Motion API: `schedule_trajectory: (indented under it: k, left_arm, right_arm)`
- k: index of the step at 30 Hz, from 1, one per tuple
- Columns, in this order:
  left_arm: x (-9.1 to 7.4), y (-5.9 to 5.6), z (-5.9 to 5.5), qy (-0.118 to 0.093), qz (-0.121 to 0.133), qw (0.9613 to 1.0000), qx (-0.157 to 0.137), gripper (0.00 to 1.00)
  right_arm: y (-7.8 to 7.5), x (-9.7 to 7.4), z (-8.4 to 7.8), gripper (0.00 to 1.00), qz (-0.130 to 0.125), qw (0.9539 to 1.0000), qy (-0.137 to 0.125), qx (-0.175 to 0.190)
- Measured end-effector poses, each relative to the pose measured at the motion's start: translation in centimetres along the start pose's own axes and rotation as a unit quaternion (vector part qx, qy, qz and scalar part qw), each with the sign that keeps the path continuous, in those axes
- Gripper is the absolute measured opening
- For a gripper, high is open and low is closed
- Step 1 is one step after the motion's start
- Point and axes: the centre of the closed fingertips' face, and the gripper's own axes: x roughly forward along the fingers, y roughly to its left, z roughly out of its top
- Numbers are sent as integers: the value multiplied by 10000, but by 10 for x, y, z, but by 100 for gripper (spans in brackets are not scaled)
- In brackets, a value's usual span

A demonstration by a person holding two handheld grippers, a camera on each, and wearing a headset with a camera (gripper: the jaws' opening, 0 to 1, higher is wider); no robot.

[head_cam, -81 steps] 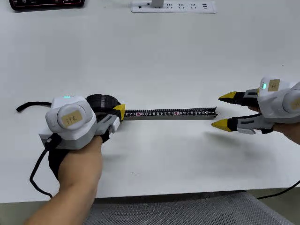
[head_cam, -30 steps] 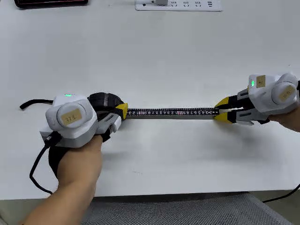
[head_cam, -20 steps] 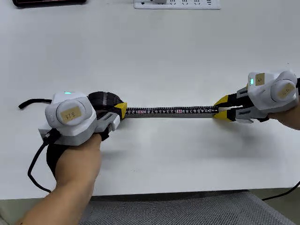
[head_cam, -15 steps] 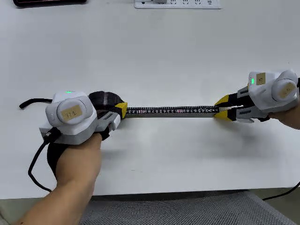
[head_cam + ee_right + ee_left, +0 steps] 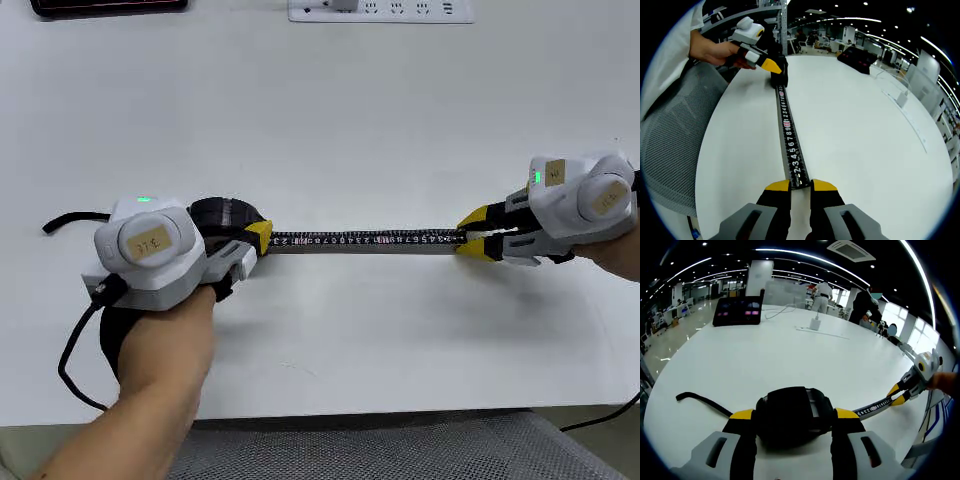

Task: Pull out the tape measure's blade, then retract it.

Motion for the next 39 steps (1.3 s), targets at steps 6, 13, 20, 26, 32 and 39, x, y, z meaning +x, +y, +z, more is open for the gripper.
schedule_trajectory:
  k: [6, 13, 20, 26, 32, 39]
  left_arm:
    - [0, 0, 0, -7, -12, 10000, -18, 55]
    - [0, 0, 0, -15, -25, 10000, -64, 55]
    - [0, 0, 0, -7, -38, 9999, -102, 55]
    - [0, 1, 0, -5, -50, 9999, -140, 55]
    - [0, 1, 0, -1, -63, 9998, -166, 55]
    - [0, 1, 0, 0, -85, 9998, -199, 55]
  right_arm:
    - [1, 4, 6, 10, 27, 10000, -40, -3]
    - [0, 7, 13, 10, 50, 9999, -96, -3]
    - [2, 13, 21, 10, 101, 9998, -156, -17]
    - [4, 17, 27, 10, 135, 9997, -203, -46]
    - [5, 20, 32, 10, 164, 9995, -247, -57]
    - [7, 23, 37, 10, 192, 9994, -276, -68]
